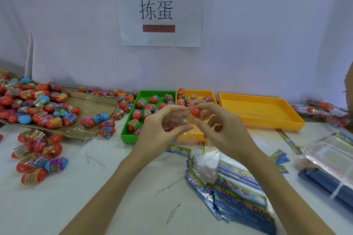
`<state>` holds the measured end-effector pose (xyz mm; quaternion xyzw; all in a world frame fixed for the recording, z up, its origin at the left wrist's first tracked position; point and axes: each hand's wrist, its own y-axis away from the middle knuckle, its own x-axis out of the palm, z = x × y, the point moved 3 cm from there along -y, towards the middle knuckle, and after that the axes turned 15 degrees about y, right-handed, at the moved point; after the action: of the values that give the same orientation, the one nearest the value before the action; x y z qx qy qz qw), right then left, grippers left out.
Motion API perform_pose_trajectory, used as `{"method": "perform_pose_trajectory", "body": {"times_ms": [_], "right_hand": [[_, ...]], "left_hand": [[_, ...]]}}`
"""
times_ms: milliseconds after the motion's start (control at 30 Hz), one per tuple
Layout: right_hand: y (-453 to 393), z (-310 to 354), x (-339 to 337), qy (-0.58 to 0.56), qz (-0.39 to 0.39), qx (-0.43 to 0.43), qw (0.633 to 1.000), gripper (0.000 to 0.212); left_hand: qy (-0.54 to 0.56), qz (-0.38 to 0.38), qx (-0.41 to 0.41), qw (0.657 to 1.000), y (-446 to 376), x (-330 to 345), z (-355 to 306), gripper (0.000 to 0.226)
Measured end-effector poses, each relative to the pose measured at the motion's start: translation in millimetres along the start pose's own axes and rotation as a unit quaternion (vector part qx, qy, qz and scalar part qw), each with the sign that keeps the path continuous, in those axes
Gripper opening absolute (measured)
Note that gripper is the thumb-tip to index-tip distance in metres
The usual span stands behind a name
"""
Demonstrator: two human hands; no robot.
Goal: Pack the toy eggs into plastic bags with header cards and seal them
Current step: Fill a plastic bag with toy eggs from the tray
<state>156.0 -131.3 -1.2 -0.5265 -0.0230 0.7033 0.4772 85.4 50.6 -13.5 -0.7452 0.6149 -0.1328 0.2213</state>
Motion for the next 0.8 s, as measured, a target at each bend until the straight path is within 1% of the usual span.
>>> {"method": "perform_pose_trajectory", "body": {"times_ms": [67,100,200,300,400,500,567,633,733,800], "right_hand": [[1,0,4,0.015,0.031,-0.001,0.999,0.024],[1,1,5,0.011,0.035,-0.003,0.999,0.021],[1,4,5,-0.019,0.020,0.000,1.000,0.017],[1,4,4,-0.066,0.020,0.025,0.997,0.017],[3,5,4,-0.063,0.020,0.023,0.998,0.013],[3,6,6,-0.058,0.040,0.018,0.997,0.018],[3,7,9,-0.030,0.067,0.014,0.997,0.023],[5,8,15,0.019,0.090,0.001,0.996,0.019],[5,12,24,0.048,0.117,-0.007,0.992,0.014],[4,12,25,0.061,0.117,-0.009,0.991,0.010]], "left_hand": [[0.001,0.001,0.003,1.000,0,0,-1,0.045],[-0.001,0.002,0.003,1.000,0,1,0,0.045],[0.010,0.001,-0.006,1.000,0,0,2,0.043],[0.034,-0.005,-0.019,0.999,-1,1,5,0.037],[0.060,-0.015,-0.032,0.998,-1,0,8,0.033],[0.082,-0.040,-0.044,0.995,0,-2,10,0.026],[0.102,-0.066,-0.059,0.991,-1,-3,10,0.020],[0.110,-0.089,-0.064,0.988,-1,-5,11,0.016],[0.108,-0.096,-0.064,0.987,-1,-7,11,0.012],[0.099,-0.095,-0.066,0.988,-1,-6,12,0.011]]}}
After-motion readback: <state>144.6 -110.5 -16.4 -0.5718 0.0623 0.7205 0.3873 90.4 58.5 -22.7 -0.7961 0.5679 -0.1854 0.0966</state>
